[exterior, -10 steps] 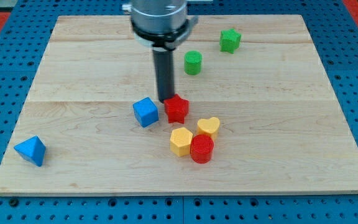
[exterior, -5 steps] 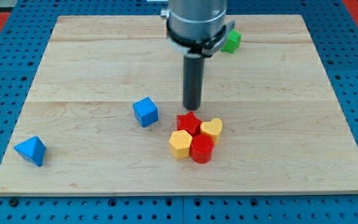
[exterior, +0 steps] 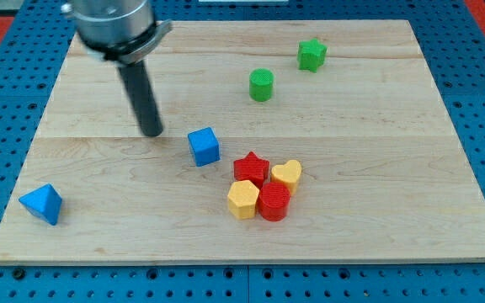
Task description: Push the blue triangle into the blue cube
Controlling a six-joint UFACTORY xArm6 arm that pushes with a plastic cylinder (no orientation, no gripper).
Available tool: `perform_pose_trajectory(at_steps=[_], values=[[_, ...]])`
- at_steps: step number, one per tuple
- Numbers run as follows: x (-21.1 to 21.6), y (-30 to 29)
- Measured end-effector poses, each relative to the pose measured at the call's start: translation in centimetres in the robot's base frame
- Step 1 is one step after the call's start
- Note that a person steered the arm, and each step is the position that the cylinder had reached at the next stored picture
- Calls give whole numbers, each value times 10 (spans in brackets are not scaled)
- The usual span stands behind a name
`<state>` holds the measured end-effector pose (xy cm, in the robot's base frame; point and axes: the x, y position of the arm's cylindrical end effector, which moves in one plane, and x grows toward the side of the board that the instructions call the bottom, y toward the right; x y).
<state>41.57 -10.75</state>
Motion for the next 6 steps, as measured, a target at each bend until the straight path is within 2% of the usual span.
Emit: perform_pose_trajectory(at_steps=[1, 2, 3, 5, 6], values=[[-11, 57], [19, 73], [57, 60], [116, -35], [124, -11]])
